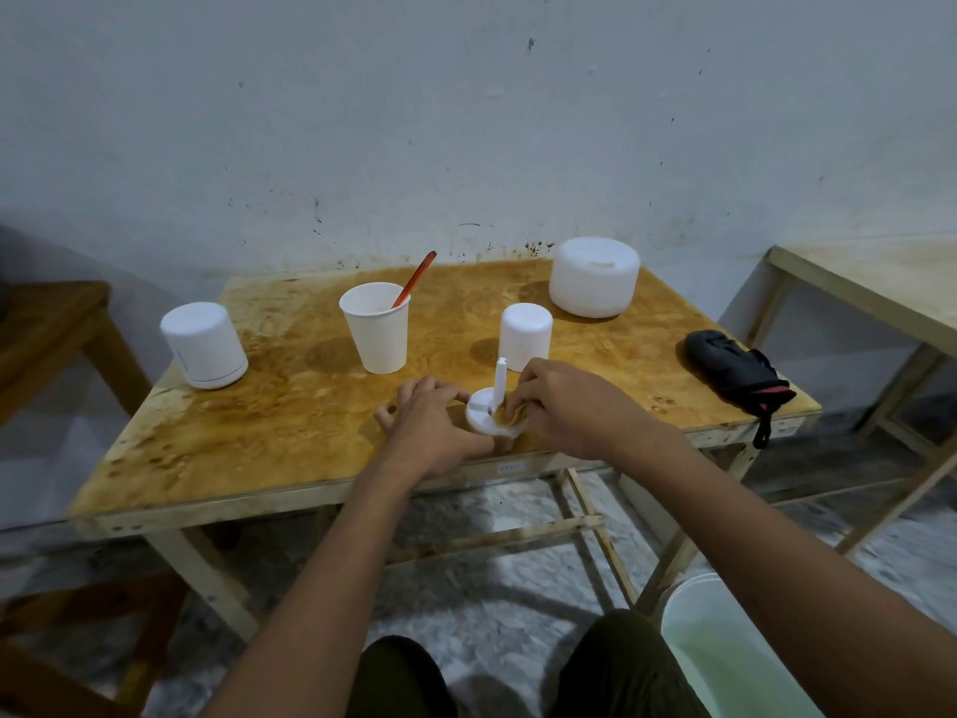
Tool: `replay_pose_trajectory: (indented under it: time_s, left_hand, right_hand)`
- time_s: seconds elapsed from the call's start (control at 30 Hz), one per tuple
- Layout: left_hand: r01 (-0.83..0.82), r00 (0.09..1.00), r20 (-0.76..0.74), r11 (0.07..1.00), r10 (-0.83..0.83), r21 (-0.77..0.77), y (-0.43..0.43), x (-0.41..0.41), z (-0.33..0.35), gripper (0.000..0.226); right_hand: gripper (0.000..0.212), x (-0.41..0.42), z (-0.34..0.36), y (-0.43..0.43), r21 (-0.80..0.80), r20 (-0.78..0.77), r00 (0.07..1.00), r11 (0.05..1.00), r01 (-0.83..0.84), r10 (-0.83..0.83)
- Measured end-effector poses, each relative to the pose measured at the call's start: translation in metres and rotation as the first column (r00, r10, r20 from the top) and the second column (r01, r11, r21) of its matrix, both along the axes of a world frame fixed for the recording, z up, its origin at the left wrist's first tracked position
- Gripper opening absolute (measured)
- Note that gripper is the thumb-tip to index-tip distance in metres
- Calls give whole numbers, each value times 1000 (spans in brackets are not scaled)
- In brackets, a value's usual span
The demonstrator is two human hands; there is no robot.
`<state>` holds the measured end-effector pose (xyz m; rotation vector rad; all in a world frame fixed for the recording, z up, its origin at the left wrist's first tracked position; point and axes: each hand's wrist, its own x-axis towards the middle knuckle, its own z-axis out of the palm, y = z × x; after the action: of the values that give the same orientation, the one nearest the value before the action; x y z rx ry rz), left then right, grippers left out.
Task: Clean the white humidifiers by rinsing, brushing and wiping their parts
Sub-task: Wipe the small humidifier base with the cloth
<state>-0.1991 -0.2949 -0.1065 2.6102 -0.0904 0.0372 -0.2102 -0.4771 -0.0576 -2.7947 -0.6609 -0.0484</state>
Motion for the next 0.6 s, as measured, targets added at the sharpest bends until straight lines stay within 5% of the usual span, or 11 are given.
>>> replay_pose_trajectory:
  time_s: [0.2, 0.37, 0.6]
  left_hand:
    - [66, 997, -49, 998, -65, 13, 5, 5, 3, 82]
    - [142, 983, -117, 990, -140, 5, 9, 8, 10, 80]
    - [162, 980, -117, 987, -160, 8, 6, 13, 11, 73]
  right_hand:
    - [32, 14, -16, -10, 38, 149, 989, 999, -24, 18]
    - [33, 39, -27, -10, 171, 102, 992, 981, -90, 74]
    - [34, 56, -17, -2, 56, -8, 986, 984, -167, 168]
